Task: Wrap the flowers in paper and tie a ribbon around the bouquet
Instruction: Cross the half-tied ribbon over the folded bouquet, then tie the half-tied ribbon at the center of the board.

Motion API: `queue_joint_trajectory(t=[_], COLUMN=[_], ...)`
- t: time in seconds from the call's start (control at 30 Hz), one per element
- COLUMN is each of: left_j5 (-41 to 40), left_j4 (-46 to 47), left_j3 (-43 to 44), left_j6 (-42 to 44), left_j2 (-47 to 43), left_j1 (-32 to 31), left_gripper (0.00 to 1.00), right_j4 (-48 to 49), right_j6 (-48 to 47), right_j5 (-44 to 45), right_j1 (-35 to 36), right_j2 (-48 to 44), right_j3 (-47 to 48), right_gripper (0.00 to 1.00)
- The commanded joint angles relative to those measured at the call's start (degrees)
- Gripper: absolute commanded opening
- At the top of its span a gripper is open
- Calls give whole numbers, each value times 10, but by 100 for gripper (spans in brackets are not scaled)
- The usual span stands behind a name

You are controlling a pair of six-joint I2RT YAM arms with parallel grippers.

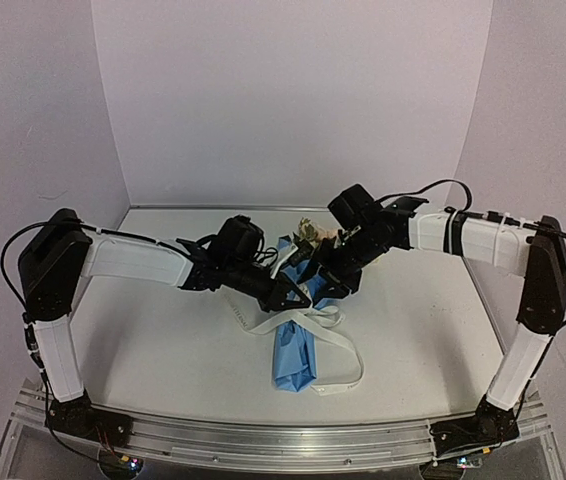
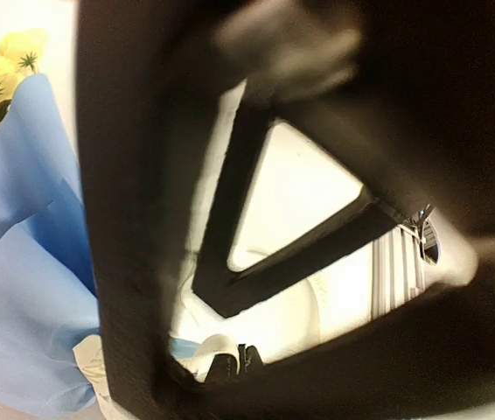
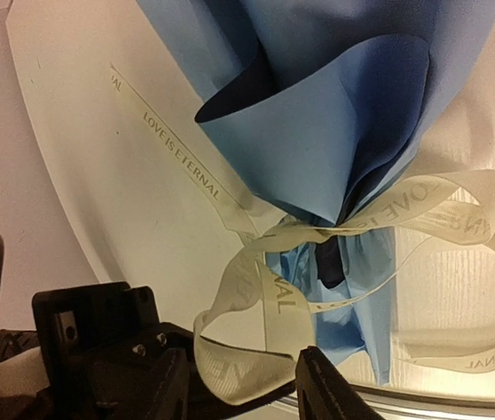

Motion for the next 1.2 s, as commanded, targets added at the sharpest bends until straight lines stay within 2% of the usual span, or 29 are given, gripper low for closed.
queue_joint_trajectory(t=[0.0,0.07,0.13,0.2,0.27,0.37,0.63,0.77,0.97,1.17], left_j5=[-29,-32,-38,-42,-27,-8,57,70,75,77], left_j4=[88,124,162,182,191,199,209,208,203,198], left_j3=[-29,-49,-68,-79,-81,-82,-74,-69,-62,-53], left_j6=[-60,-88,-113,-133,-152,-176,-211,-220,-226,-230], left_j2=[-34,-44,-58,-63,-60,-54,-45,-41,-35,-27], left_j1=[8,15,20,26,33,39,53,59,65,69], left_gripper=[0,0,0,0,0,0,0,0,0,0], right_j4=[17,19,64,157,275,388,395,384,383,385], right_j6=[-65,-100,-144,-183,-221,-296,-431,-437,-437,-431], right_j5=[29,63,92,122,143,131,34,-4,-13,-9], right_j1=[4,4,4,5,6,8,10,11,23,34], right_j2=[-55,-81,-114,-160,-200,-210,-124,-78,-43,-34], right_j3=[-17,-42,-87,-172,-268,-344,-297,-258,-241,-244], right_gripper=[59,66,66,65,70,75,70,58,44,40])
